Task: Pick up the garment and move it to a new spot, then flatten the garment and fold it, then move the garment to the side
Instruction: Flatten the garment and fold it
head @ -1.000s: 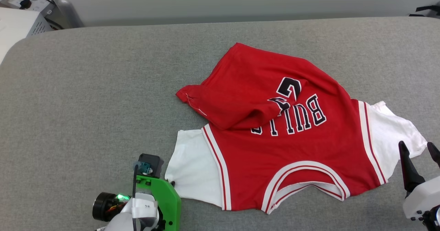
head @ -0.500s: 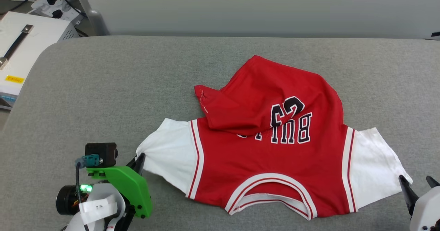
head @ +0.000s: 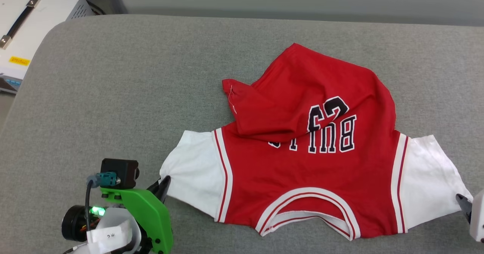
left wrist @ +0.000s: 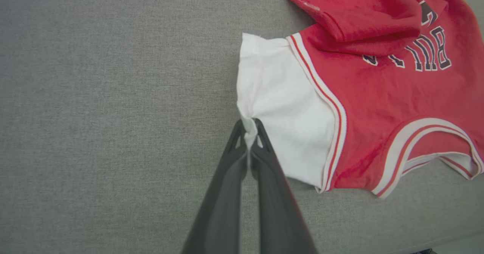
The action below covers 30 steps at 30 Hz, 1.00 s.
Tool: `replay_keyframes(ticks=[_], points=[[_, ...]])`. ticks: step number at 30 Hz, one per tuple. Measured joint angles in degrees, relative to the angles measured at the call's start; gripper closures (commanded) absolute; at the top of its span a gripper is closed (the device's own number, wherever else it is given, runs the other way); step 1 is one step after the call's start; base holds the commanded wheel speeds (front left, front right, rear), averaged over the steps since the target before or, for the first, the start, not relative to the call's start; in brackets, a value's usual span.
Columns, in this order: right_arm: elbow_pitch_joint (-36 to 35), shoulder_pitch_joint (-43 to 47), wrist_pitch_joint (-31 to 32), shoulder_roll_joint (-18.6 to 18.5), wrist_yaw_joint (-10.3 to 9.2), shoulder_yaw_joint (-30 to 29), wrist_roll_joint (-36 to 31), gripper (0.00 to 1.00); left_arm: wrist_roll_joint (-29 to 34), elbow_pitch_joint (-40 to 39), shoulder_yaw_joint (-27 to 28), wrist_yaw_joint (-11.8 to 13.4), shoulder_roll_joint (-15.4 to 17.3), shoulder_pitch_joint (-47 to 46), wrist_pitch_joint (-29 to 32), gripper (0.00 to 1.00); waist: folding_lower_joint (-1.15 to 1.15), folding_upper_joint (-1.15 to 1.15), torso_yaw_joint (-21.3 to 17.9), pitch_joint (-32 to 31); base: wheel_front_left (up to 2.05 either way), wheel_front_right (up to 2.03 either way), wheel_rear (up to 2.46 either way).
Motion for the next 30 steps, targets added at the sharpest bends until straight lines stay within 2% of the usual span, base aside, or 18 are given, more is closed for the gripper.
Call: replay_keyframes(ticks=[11, 12, 14, 24, 30], points=[[7.2, -4.1, 2.4, -2.6, -0.01, 2.0, 0.5, 0.0, 0.0, -0.6, -1.5, 0.0, 0.1, -0.7, 0.8, 1.0, 0.0, 0.0, 2.2, 4.3, 0.0, 0.0, 0.0], [7.7, -4.1, 2.7, -2.8, -0.07, 2.2, 0.6, 0.22, 0.0, -0.4, -1.6, -0.2, 0.1, -0.9, 0.8, 1.0, 0.0, 0.0, 2.4, 4.5, 0.0, 0.0, 0.0], [8.3, -4.1, 2.7, -3.3, -0.09, 2.5, 1.1, 1.0, 0.0, -0.1, -1.7, -0.2, 0.1, -0.9, 0.8, 1.0, 0.0, 0.0, 2.8, 4.7, 0.0, 0.0, 0.0], [8.4, -4.0, 1.0, -4.1, -0.08, 4.0, 4.9, 1.0, -0.3, 2.2, -1.3, -0.3, 0.1, -1.0, -1.0, 1.0, 0.0, 0.0, 2.8, 1.7, 0.0, 0.0, 0.0], [3.7, -3.2, 1.1, -5.5, -0.07, 2.4, 9.8, 1.0, -0.7, 1.3, -0.4, -1.4, 1.4, -1.0, -1.7, 1.0, 0.0, 0.0, 1.7, -3.0, 0.0, 0.0, 0.0]])
